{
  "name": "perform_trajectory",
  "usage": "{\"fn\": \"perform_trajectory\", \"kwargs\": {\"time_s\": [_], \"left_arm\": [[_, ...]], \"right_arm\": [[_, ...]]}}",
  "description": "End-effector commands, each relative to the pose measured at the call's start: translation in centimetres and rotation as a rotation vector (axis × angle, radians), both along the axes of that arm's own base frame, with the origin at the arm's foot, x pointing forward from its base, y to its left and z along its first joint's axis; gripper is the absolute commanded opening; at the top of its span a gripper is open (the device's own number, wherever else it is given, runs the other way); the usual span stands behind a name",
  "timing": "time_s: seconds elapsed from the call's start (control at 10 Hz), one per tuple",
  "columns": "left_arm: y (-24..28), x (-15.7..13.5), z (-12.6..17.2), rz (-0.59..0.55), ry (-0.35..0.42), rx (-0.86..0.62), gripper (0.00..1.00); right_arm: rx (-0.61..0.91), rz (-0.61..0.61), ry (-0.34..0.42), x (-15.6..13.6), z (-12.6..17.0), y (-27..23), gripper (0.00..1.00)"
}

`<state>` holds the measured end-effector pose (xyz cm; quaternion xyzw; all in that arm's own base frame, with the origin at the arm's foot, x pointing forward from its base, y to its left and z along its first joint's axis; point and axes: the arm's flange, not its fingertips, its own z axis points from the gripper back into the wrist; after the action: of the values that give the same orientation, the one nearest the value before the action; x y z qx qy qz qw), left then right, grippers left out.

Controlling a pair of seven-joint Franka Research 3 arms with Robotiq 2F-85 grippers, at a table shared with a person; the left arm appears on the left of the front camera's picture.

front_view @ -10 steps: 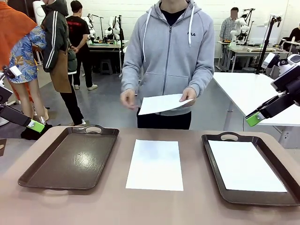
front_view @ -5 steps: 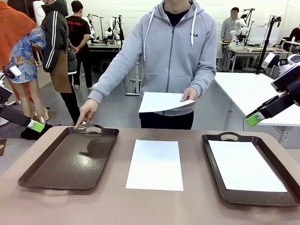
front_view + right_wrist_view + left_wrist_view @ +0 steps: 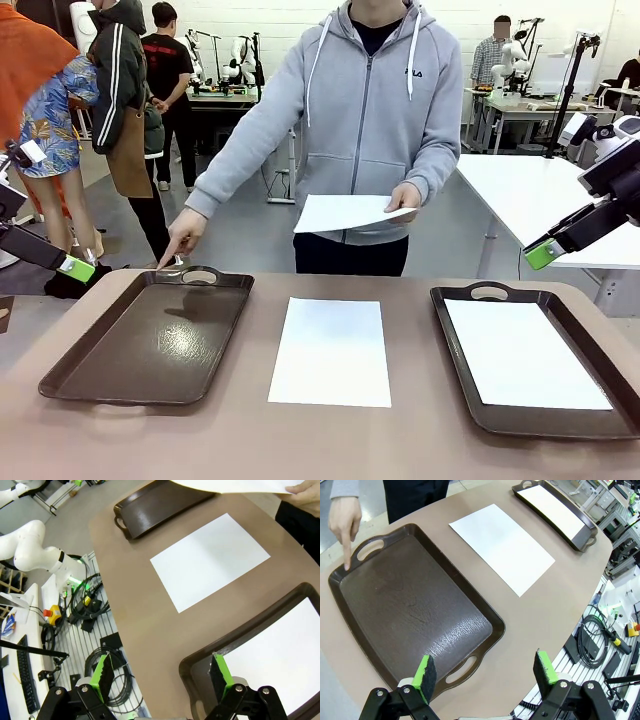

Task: Sort the A4 documents.
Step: Receive the A4 Paper.

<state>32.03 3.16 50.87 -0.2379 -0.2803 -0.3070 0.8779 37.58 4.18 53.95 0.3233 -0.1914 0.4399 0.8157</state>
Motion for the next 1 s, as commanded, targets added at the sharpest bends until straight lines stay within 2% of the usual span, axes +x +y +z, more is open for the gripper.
{"fn": "perform_trajectory", "kwargs": {"time_s": [0.0, 0.6, 0.7, 0.9], "left_arm": [[0.2, 0.0, -0.1, -0.016, -0.009, -0.015, 1.00], [-0.1, 0.3, 0.0, 0.001, 0.011, -0.026, 1.00], [-0.2, 1.0, -0.2, 0.043, 0.049, -0.054, 1.00], [-1.0, 4.5, -0.5, 0.152, 0.206, -0.163, 1.00]], "right_arm": [[-0.005, 0.001, 0.002, -0.1, -0.1, 0.1, 1.00], [-0.005, 0.001, 0.002, -0.1, -0.1, 0.1, 1.00], [-0.005, 0.001, 0.002, -0.1, -0.1, 0.1, 1.00], [-0.005, 0.001, 0.002, -0.1, -0.1, 0.1, 1.00]]}}
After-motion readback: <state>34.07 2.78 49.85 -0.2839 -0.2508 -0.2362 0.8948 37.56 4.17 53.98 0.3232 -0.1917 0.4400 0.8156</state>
